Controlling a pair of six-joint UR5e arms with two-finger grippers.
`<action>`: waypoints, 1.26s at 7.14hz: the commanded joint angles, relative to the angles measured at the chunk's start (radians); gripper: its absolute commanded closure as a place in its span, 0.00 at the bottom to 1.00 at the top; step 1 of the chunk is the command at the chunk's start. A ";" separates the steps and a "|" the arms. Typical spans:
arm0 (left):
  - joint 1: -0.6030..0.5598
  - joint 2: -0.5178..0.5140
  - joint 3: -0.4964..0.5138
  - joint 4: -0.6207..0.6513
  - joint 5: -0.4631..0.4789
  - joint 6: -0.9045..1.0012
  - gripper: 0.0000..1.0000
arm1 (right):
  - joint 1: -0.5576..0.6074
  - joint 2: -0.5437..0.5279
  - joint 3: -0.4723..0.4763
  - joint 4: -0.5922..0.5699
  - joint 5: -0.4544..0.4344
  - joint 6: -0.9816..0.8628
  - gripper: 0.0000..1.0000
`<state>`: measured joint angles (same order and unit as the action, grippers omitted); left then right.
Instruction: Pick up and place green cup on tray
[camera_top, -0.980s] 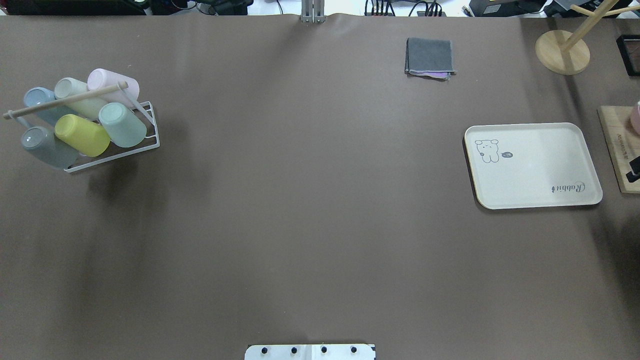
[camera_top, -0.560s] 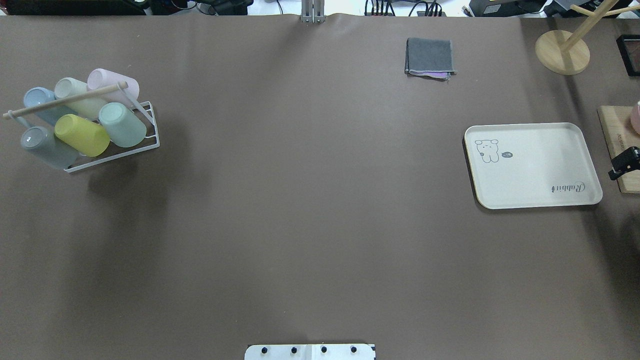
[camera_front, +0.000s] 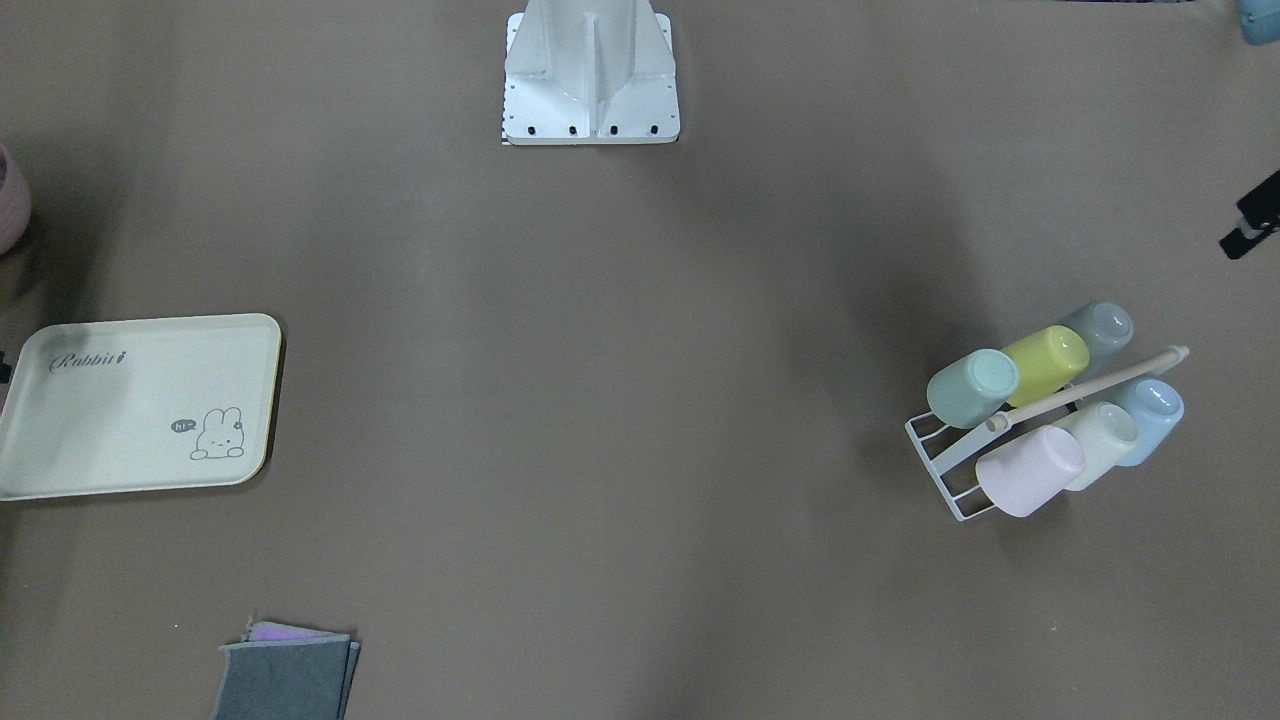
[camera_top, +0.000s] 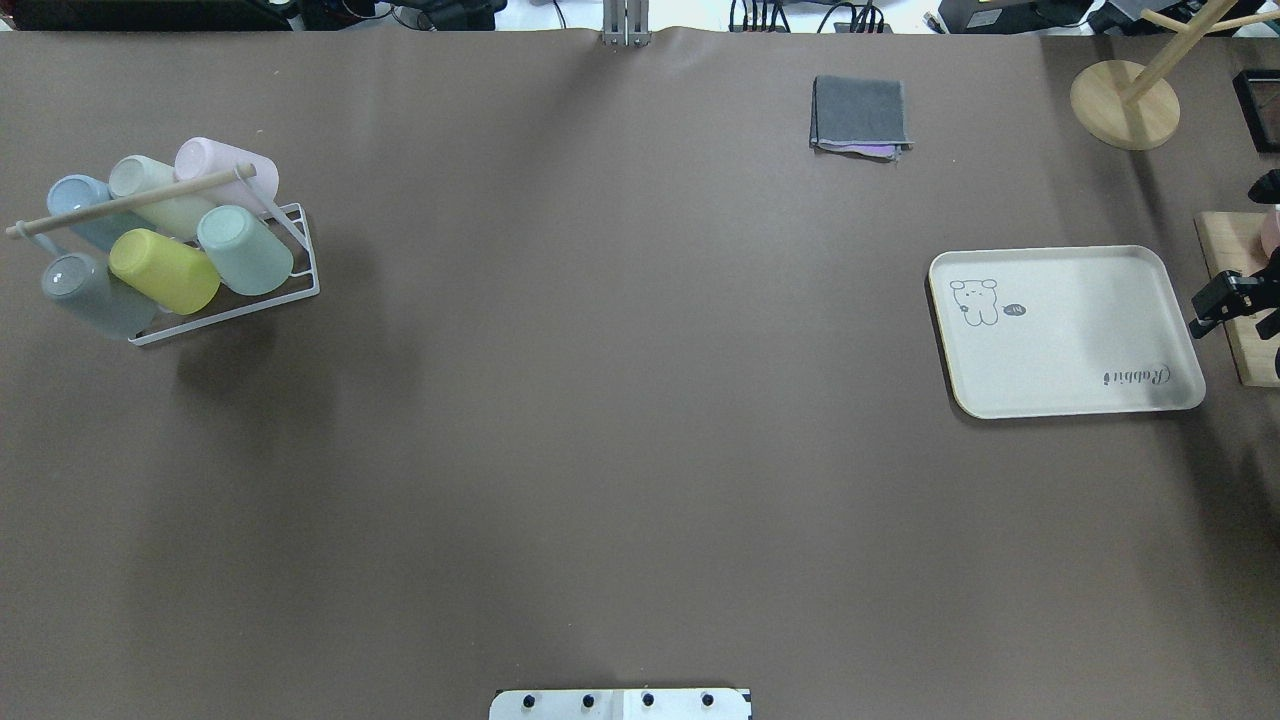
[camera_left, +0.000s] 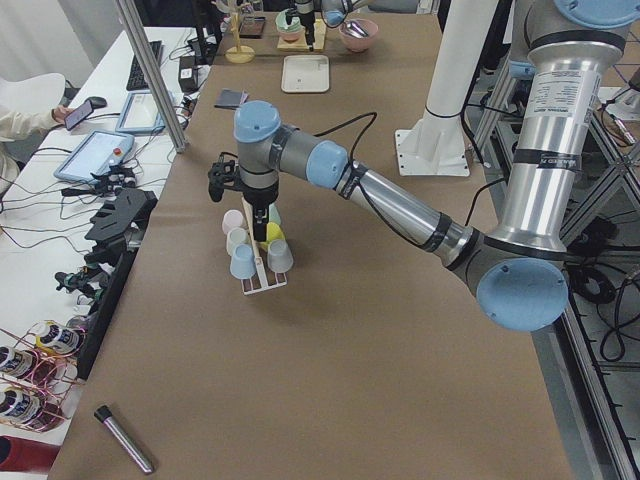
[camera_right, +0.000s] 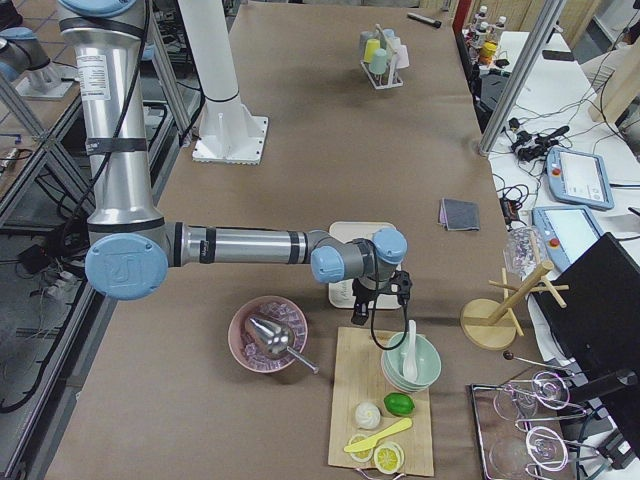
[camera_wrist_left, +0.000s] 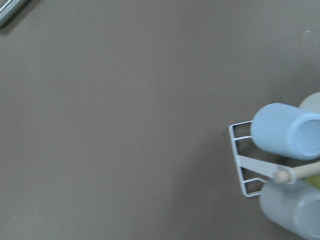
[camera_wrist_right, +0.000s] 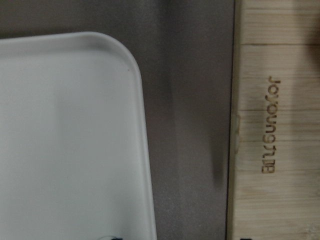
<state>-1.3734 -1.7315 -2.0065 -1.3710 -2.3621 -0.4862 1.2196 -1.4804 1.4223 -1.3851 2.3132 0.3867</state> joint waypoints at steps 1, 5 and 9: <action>0.175 -0.110 -0.131 0.134 0.103 -0.132 0.02 | -0.026 0.032 -0.020 0.001 -0.003 0.001 0.27; 0.679 -0.143 -0.371 0.239 0.721 0.141 0.02 | -0.032 0.032 -0.118 0.120 0.000 -0.005 0.42; 0.891 -0.152 -0.284 0.282 1.129 0.572 0.02 | -0.032 0.037 -0.108 0.126 0.009 0.003 0.56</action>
<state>-0.5340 -1.8809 -2.3338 -1.0878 -1.3572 -0.0781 1.1874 -1.4437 1.3110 -1.2589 2.3211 0.3892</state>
